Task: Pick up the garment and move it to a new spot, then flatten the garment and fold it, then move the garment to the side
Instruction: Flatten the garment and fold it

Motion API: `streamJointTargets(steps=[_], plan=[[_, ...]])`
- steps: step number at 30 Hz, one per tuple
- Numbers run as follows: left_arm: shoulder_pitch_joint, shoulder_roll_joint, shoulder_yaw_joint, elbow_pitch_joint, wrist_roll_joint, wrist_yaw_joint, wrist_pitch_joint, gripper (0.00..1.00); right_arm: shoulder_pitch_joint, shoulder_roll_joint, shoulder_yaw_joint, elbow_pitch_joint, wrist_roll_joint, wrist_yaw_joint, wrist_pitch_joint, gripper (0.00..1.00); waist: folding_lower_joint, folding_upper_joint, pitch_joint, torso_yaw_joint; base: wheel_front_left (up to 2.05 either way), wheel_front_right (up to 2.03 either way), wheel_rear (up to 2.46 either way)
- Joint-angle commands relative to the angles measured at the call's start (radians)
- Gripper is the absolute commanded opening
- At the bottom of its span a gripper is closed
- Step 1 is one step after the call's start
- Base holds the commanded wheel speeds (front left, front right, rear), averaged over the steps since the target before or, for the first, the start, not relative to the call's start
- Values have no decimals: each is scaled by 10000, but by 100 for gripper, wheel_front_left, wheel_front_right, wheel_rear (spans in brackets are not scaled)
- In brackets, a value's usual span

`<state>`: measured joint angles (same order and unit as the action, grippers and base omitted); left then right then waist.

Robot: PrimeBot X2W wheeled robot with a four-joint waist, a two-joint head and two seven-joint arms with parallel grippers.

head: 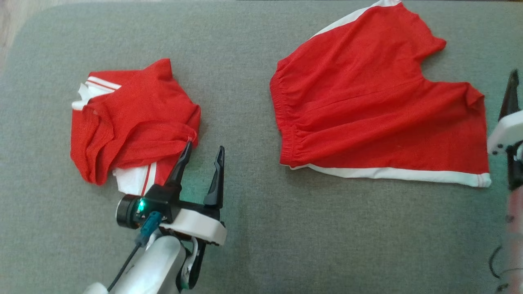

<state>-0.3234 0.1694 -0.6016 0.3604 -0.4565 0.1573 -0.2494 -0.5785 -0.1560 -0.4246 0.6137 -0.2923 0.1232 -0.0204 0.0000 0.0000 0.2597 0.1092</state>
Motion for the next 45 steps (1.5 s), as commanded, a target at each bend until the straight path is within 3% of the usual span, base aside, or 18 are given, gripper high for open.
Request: streamJointTargets(steps=[1,10,18,24,31,40,45], plan=[[-353,53,467,-265,100,-7,-124,100,-279,256,229,-535,32,75,-506,100,0,0,-131,-88,0,0,0],[-89,53,727,-557,228,-123,-124,100,1157,976,1373,-2106,1327,75,-2061,100,0,0,-701,-534,0,0,0],[284,15,1004,-863,408,-385,-124,100,3560,1053,2862,-3805,3342,75,-2341,100,0,0,-1060,-1102,0,0,0],[582,-95,1169,-783,589,-588,-124,100,5000,1055,3334,-4015,4037,75,-2373,100,0,0,-1229,-1318,0,0,0],[616,-166,1210,-425,816,-940,-124,100,4981,1056,3441,-4112,4148,75,-2396,100,0,0,-1161,-1470,0,0,0],[-153,12,-10,842,1269,-2139,752,100,4733,1057,3376,-4109,4156,75,-2408,100,0,0,-728,-1642,0,0,0],[-675,64,-232,1384,1496,-2233,829,100,4620,1057,3440,-4105,4197,75,-2411,100,0,0,-516,-1835,0,0,0]])
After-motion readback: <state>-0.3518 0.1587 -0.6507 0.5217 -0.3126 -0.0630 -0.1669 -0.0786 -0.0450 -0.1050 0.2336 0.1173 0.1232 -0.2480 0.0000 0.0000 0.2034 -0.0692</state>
